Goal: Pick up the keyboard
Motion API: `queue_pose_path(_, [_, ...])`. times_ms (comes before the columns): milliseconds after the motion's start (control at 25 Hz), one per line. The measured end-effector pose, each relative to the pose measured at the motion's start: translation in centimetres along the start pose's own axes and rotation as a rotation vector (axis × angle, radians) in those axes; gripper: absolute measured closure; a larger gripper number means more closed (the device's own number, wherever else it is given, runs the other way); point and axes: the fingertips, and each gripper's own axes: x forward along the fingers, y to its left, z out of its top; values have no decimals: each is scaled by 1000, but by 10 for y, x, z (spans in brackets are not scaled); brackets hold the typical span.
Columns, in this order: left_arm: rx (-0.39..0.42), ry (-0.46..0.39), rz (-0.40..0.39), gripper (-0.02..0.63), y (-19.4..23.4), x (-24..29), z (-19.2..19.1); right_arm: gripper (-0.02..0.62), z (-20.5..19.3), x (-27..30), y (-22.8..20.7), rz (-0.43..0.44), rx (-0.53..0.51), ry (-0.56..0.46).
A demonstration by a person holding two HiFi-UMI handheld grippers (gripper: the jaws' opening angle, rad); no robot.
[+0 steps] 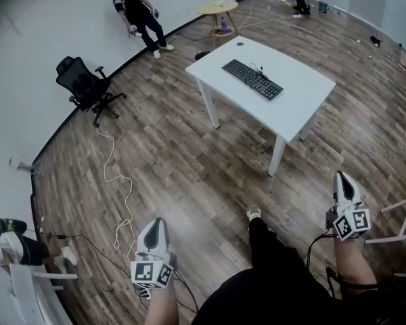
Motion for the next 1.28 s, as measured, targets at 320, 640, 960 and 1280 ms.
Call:
queue_pose_path(320, [28,-46,23,603,49,172,48,594,-26,188,-31,-8,-22,23])
queue_pose_path(640, [34,-92,20,603,81,321,103,594,-1,324,-71,-20,-34,0])
queue_pose_path(960, [59,-79,-33,603,85,405,113,594,-14,397,-87,-30,-33,4])
queue_pose_path(1280, [115,-89,-174,603,106,518,126,592,-12,440,-97,-125,-64,-42])
